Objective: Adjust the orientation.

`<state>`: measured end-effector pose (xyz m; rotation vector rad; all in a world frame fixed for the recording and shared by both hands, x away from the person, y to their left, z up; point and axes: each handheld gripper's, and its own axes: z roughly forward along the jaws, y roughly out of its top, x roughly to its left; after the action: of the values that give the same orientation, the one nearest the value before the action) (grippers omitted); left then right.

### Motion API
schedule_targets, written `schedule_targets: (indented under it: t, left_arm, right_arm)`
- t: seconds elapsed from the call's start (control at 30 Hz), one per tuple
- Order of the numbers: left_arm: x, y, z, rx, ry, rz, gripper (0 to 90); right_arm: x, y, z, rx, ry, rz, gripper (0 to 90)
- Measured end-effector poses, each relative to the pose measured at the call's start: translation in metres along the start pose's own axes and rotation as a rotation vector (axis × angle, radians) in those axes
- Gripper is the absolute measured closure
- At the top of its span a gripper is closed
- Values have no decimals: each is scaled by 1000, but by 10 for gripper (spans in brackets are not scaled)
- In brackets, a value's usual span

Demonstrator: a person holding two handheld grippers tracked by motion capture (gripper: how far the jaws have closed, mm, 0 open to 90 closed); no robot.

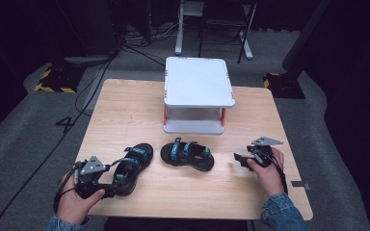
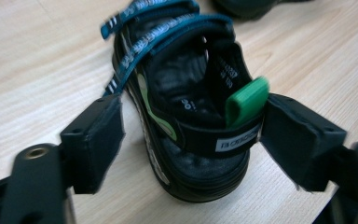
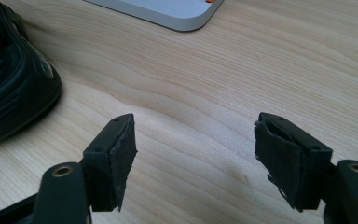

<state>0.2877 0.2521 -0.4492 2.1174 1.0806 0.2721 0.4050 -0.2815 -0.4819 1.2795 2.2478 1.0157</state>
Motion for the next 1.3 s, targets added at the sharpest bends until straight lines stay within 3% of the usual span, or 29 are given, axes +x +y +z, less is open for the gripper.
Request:
schedule_targets:
  t: [0.07, 0.1, 0.13, 0.2, 0.27, 0.4, 0.67, 0.77, 0.97, 1.1, 1.13, 1.3]
  left_arm:
    - [0, -1, 5, 21, -28, -11, 313]
    - [3, -2, 10, 38, -38, -24, 324]
    - [5, -4, 13, 46, -39, -63, 329]
    - [11, -6, 15, 47, -39, -86, 396]
    - [16, -8, 14, 39, -35, -100, 534]
    - [19, -8, 13, 39, -42, -136, 649]
    - [18, 5, 7, 26, -40, -149, 713]
    - [21, 14, -3, -59, -38, -158, 717]
    - [22, 31, -7, -144, -43, -158, 715]
    - [22, 49, 1, -165, -59, -144, 715]
    - [21, 59, 7, -159, -69, -135, 715]
    - [21, 76, 21, -152, -78, -111, 715]
  right_arm:
    - [1, 0, 0, 0, 0, -4, 296]
    - [1, 0, 0, 1, -2, -4, 296]
    - [1, -1, 0, 2, -1, -2, 296]
    - [1, -1, 0, 8, 2, -5, 297]
    - [1, -3, 0, 10, 0, -7, 296]
    - [1, -4, -1, 11, -1, -3, 296]
    - [-1, -8, -7, 8, -15, 2, 296]
    - [-4, -13, -14, -1, -27, 13, 296]
    - [-6, -22, -26, -3, -47, 30, 296]
    - [-7, -30, -37, -15, -67, 41, 296]
    - [-8, -33, -43, -20, -77, 51, 296]
    - [-8, -42, -57, -31, -99, 71, 296]
